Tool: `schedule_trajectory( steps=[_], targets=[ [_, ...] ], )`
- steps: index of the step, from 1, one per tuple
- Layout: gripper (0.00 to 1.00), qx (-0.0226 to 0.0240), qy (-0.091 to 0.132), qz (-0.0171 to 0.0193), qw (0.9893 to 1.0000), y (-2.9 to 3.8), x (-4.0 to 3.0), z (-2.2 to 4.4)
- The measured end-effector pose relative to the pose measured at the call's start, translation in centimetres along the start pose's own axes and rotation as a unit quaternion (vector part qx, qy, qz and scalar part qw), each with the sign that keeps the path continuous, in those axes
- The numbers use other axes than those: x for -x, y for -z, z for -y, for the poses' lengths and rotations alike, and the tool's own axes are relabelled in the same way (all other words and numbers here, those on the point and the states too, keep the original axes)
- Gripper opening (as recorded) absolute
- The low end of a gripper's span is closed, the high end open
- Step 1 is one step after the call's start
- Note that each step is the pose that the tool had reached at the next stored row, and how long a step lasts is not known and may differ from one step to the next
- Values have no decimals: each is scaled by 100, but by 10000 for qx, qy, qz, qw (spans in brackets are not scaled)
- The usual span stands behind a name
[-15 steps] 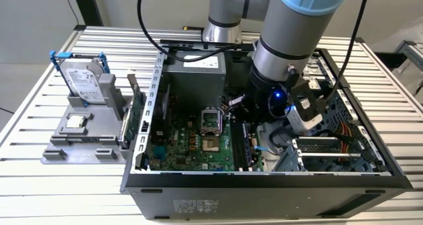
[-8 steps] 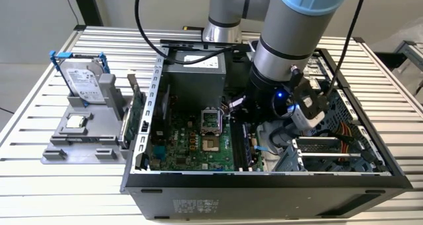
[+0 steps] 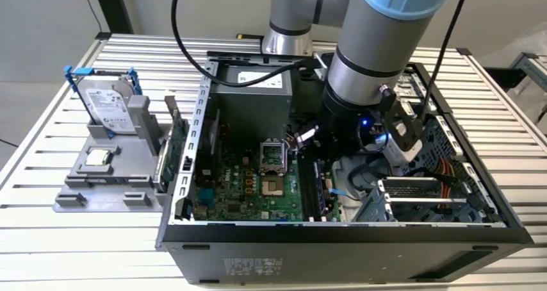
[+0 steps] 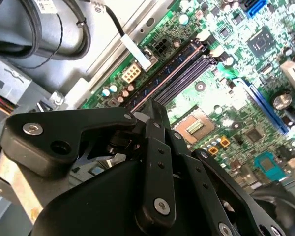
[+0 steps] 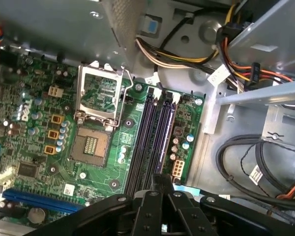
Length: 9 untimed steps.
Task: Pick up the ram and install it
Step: 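Press down the ram until it locks into place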
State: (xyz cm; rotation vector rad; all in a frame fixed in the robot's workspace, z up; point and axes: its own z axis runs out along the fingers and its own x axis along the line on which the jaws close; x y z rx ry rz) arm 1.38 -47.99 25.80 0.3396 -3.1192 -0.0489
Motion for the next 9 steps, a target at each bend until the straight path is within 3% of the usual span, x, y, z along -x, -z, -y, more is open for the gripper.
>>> schedule_trajectory(
  steps=[9],
  targets=[
    [0,1,417,-13,9991,-1,0,0]
  ],
)
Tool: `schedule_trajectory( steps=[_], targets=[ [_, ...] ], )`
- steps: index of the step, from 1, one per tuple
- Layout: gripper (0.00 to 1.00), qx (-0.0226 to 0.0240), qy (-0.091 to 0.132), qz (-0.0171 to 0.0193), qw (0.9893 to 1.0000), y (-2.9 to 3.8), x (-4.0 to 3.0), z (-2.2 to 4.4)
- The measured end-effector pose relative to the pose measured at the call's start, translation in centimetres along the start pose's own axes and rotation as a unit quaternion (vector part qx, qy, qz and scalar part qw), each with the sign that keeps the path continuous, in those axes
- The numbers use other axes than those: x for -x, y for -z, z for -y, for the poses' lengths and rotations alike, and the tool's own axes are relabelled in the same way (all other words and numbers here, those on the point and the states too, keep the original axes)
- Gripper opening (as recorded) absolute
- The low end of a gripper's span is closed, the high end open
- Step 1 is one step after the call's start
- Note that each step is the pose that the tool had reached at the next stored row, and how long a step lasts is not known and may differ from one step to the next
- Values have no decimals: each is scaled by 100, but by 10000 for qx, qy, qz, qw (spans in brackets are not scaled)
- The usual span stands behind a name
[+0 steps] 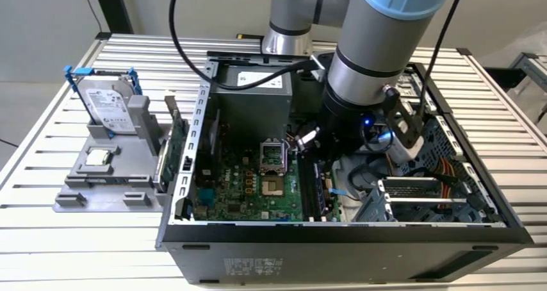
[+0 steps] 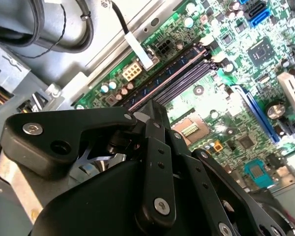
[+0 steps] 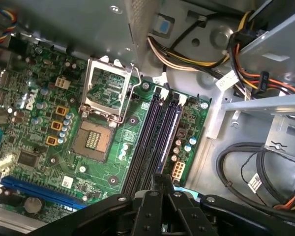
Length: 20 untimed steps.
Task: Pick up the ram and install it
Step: 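Press down the ram until it locks into place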
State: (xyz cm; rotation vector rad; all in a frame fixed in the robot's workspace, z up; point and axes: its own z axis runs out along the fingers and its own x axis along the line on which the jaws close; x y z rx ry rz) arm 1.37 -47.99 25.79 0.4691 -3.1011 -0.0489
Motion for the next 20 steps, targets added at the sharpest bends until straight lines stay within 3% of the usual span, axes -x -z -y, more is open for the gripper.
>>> schedule_trajectory(
  steps=[8,20],
  targets=[
    [0,-1,338,-11,9994,1,0,0],
    [0,0,742,-23,9972,0,0,0]
  ],
)
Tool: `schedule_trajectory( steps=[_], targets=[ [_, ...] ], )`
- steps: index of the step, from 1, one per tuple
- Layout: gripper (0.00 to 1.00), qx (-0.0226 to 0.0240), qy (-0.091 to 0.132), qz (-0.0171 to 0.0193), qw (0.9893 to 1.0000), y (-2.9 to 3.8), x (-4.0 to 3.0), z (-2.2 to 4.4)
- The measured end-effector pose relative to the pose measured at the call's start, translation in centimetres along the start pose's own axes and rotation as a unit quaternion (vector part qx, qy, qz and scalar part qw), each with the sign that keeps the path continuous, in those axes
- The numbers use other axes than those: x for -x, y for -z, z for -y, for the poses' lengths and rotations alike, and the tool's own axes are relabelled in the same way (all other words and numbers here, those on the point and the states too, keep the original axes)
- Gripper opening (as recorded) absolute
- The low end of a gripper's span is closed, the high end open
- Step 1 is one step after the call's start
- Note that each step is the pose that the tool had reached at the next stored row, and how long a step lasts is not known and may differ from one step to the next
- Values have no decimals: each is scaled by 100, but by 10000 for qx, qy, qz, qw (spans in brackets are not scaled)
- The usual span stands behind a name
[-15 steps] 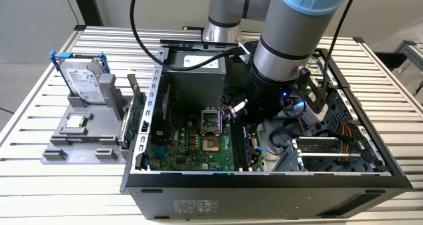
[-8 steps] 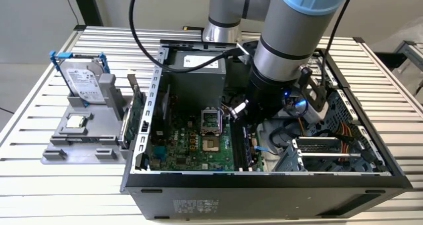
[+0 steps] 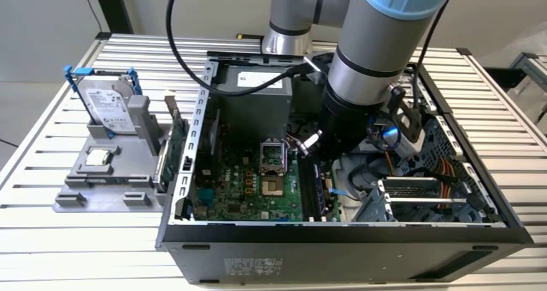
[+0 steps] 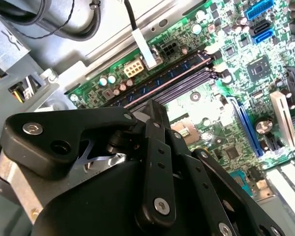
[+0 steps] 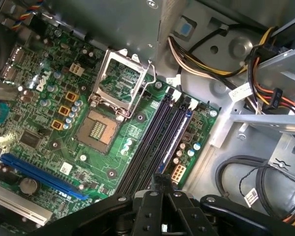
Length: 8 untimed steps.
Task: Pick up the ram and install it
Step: 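Press down the ram until it locks into place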
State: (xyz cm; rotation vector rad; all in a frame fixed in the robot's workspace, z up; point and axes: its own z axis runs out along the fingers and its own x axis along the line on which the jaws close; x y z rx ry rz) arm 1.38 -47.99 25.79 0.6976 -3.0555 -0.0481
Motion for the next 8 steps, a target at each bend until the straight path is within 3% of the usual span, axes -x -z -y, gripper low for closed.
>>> schedule_trajectory(
  steps=[8],
  targets=[
    [0,-1,239,-8,9997,1,0,0]
  ],
)
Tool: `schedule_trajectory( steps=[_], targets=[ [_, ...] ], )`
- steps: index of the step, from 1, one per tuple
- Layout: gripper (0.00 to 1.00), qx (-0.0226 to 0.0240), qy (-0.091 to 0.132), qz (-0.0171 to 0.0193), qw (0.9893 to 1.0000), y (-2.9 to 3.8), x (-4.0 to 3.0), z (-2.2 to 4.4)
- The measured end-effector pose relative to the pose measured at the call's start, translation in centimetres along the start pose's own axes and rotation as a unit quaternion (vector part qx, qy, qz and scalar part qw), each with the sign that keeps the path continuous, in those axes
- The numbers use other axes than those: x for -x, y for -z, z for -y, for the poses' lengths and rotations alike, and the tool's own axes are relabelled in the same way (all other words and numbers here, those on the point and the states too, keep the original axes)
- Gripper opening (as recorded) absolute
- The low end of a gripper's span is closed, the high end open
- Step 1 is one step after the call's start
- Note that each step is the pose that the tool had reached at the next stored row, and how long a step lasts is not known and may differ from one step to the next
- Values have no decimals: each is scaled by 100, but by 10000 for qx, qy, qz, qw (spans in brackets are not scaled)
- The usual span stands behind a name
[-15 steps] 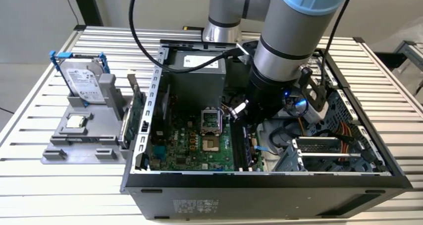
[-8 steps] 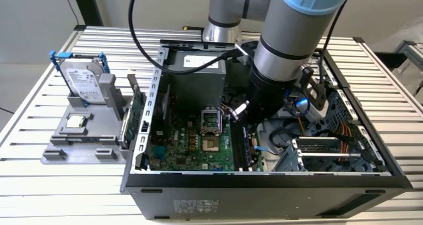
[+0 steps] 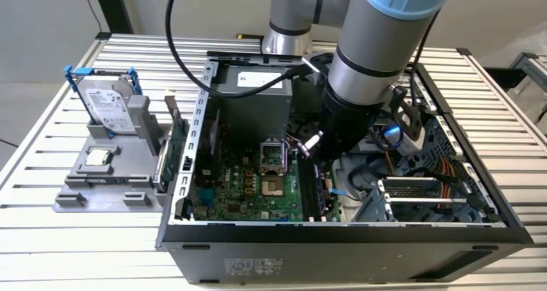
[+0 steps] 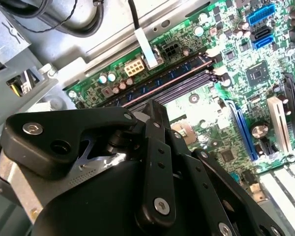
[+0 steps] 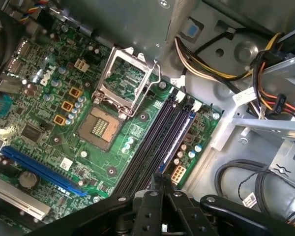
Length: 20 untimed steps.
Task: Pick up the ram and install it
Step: 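Press down the ram until it locks into place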
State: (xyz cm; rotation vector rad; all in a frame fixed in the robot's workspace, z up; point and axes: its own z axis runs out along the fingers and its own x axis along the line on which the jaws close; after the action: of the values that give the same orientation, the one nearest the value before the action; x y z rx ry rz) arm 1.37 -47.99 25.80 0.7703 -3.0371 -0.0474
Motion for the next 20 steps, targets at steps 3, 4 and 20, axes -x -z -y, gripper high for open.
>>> schedule_trajectory(
  steps=[3,4,20],
  targets=[
    [0,1,89,-3,10000,0,0,0],
    [0,1,119,-3,9999,-1,0,0],
    [0,0,649,-20,9979,0,0,0]
  ],
)
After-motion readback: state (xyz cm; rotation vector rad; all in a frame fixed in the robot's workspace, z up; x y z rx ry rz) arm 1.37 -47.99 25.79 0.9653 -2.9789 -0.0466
